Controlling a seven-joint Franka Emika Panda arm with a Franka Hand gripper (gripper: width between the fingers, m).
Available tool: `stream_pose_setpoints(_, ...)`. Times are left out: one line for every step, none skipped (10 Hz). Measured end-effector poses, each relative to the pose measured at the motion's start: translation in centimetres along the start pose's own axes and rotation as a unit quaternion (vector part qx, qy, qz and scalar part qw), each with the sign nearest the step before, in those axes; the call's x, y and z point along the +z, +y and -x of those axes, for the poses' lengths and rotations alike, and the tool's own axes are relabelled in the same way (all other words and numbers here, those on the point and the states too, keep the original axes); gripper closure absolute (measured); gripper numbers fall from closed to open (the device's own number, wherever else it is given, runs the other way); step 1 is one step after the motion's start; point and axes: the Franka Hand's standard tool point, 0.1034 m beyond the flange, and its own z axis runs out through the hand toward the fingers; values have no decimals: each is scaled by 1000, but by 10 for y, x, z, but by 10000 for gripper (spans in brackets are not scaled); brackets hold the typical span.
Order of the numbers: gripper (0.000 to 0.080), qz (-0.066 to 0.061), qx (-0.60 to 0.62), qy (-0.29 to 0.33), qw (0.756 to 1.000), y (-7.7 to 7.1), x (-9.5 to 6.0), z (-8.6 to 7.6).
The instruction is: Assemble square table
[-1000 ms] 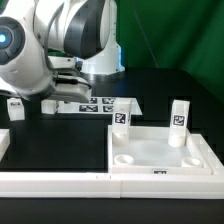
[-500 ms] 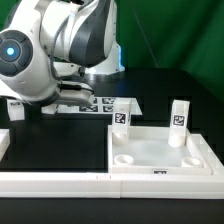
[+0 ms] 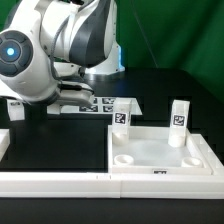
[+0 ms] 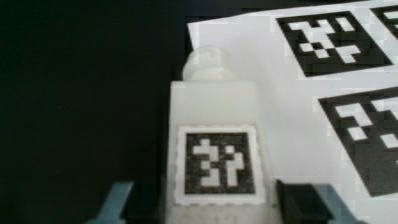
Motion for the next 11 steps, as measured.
stream_pose_setpoints(511, 0, 0, 0, 1000, 0, 0, 0)
stream_pose_setpoints(511, 0, 0, 0, 1000, 0, 0, 0)
stream_pose_setpoints(511, 0, 0, 0, 1000, 0, 0, 0)
stream_pose_setpoints(511, 0, 0, 0, 1000, 0, 0, 0)
stream_pose_setpoints(511, 2, -2, -4, 1000, -2, -5, 2)
stream_pose_setpoints(511, 5, -12, -4, 1000, -12, -28, 7)
stream_pose_setpoints(511, 8, -19, 4, 1000, -21, -54, 10)
stream_pose_setpoints(510, 11, -31, 21, 999, -27, -76, 12)
stream_pose_setpoints(509, 13, -44, 30, 999, -28, -81, 11)
stream_pose_setpoints(509, 15, -41, 66, 997, -22, -72, 1)
stream_pose_setpoints(509, 16, -43, 95, 994, -23, -74, 3)
